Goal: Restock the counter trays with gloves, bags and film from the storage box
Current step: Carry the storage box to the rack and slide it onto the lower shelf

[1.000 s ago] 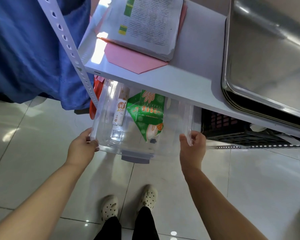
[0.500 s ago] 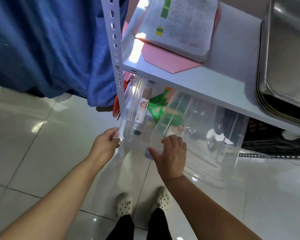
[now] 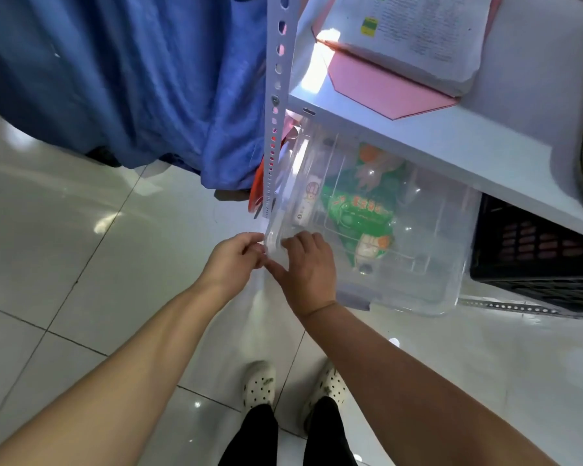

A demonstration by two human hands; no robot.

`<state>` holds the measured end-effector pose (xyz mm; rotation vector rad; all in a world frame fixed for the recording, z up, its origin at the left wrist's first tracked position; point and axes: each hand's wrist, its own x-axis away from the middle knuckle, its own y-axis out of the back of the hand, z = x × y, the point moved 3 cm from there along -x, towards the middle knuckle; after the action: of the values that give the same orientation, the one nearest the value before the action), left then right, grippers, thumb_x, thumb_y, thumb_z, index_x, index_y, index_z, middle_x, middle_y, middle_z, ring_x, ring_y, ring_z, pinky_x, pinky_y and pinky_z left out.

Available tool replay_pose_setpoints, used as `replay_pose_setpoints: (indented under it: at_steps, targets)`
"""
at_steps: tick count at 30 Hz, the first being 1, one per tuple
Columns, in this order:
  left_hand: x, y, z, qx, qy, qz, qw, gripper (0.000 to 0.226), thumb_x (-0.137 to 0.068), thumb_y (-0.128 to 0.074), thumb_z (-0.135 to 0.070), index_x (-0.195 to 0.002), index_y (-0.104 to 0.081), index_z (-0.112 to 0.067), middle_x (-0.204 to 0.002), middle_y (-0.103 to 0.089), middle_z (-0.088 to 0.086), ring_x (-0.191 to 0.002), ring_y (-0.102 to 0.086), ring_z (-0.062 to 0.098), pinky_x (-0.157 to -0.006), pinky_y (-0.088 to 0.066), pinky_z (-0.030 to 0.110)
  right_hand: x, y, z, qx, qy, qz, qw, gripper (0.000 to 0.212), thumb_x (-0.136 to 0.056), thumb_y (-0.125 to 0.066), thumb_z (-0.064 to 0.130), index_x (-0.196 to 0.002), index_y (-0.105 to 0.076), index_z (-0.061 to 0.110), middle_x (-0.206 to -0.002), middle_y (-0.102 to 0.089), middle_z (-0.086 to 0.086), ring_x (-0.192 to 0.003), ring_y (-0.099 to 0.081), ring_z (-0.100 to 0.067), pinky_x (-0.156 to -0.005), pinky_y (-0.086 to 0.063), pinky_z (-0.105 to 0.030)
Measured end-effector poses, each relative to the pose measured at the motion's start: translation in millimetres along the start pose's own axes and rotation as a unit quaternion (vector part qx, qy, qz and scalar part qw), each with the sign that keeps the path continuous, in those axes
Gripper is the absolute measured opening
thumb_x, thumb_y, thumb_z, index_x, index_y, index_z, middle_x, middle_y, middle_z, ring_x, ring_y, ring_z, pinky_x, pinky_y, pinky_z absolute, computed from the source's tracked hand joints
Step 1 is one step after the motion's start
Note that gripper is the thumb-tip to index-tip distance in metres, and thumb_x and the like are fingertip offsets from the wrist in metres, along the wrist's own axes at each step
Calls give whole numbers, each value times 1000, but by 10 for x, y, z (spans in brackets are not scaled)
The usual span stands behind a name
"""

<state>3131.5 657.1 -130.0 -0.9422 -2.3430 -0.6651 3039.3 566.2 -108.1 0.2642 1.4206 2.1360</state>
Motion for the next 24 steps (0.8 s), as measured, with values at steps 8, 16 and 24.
replay_pose_setpoints:
  at_steps: [8,16,24]
  targets:
    - [32,-155,19,57,41,-8,997,26,-88,-54,-9,-112,-59,-3,-85,-61,12,-68,-62,19,-89,-53,44,432,431,-663,-22,-112,-64,991,21,-79,-70,17,-99,-67,12,-91,-66,-9,-87,-58,-31,-78,-41,-37]
    - [128,-355,-56,85,52,-33,994,11,-91,-49,-7,-81,-52,-8,-86,-57,18,-63,-61,21,-78,-54,38,1283,1003,-1781,-205,-573,-117,785,35,-86,-63,32,-112,-57,11,-101,-60,-4,-88,-56,-20,-77,-44,-32]
    - [-34,-571,-337,96,40,-72,992,14,-92,-49,-15,-78,-52,-16,-76,-58,5,-60,-62,17,-92,-50,44,1046,1054,-2028,-393,-602,-155,678,17,-87,-59,25,-75,-61,13,-68,-62,-2,-65,-55,-15,-62,-45,-26]
